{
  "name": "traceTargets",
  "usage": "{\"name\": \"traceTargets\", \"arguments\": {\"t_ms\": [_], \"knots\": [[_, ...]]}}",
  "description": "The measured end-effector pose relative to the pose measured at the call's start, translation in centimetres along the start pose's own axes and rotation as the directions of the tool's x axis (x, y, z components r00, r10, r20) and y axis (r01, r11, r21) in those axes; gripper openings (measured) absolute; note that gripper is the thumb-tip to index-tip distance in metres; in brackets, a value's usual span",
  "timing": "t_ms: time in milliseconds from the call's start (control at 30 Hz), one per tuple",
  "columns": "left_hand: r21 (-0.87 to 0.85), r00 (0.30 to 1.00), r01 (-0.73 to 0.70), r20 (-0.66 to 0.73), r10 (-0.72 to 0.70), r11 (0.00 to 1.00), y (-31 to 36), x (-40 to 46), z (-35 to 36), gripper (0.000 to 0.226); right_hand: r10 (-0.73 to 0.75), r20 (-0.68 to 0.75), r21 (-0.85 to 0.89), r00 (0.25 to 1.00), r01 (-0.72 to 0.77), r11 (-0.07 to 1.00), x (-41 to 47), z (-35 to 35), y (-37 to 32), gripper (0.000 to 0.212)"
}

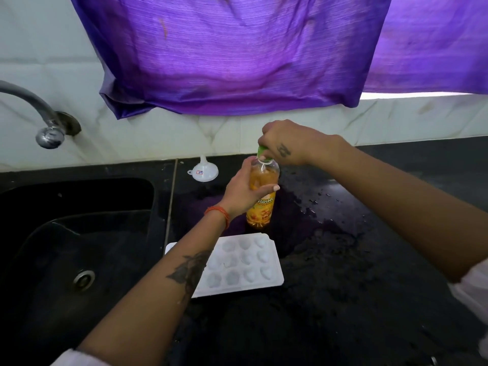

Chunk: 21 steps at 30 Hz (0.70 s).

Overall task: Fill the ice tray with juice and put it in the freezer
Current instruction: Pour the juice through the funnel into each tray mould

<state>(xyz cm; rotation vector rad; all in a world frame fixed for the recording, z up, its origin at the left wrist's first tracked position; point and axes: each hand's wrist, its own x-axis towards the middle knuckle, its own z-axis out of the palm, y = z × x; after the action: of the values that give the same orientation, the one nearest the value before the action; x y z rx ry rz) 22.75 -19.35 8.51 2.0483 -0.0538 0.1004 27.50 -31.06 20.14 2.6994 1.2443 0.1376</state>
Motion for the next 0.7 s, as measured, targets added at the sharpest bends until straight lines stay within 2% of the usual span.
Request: {"name": "traceTargets", "arguments": {"t_ms": [133,233,300,400,467,567,633,700], "knots": [[-0.015,1.0,0.011,0.008,-0.011,1.0,0.0,-0.1,0.0,0.075,-0.054,0.017,0.039,0.998,0.054,0.998,-0.1,-0.4,0.6,0.035],[-0.015,1.0,-0.005,0.008,0.006,1.0,0.1,-0.2,0.1,0.073,0.038,0.11,0.17,0.993,-0.056,0.984,0.1,-0.9,1.4,0.047],[-0.024,1.0,-0.003,0.013,0.004,1.0,0.1,-0.1,0.1,0.072,0.069,0.113,0.127,0.991,-0.084,0.988,0.4,-0.6,1.2,0.048],[-0.028,1.0,0.006,0.029,-0.006,1.0,0.1,0.1,-0.1,0.072,-0.006,0.043,0.045,0.999,0.004,0.999,0.4,0.2,0.7,0.035],[-0.026,0.999,0.004,0.036,-0.003,1.0,0.0,0.1,-0.2,0.073,-0.058,0.036,0.051,0.998,0.056,0.997,0.1,0.0,0.9,0.033],[-0.025,0.999,0.002,0.04,-0.001,1.0,0.0,0.2,-0.1,0.074,-0.072,0.084,0.197,0.994,0.054,0.979,0.0,-1.0,1.9,0.042],[-0.025,0.999,0.004,0.049,-0.003,1.0,-0.1,0.3,-0.1,0.075,-0.012,0.14,0.263,0.99,-0.025,0.964,0.4,-1.3,2.1,0.048],[-0.032,0.998,0.011,0.062,-0.009,0.999,-0.2,0.3,-0.2,0.074,0.016,0.148,0.149,0.989,-0.038,0.988,1.0,-1.0,1.4,0.049]]}}
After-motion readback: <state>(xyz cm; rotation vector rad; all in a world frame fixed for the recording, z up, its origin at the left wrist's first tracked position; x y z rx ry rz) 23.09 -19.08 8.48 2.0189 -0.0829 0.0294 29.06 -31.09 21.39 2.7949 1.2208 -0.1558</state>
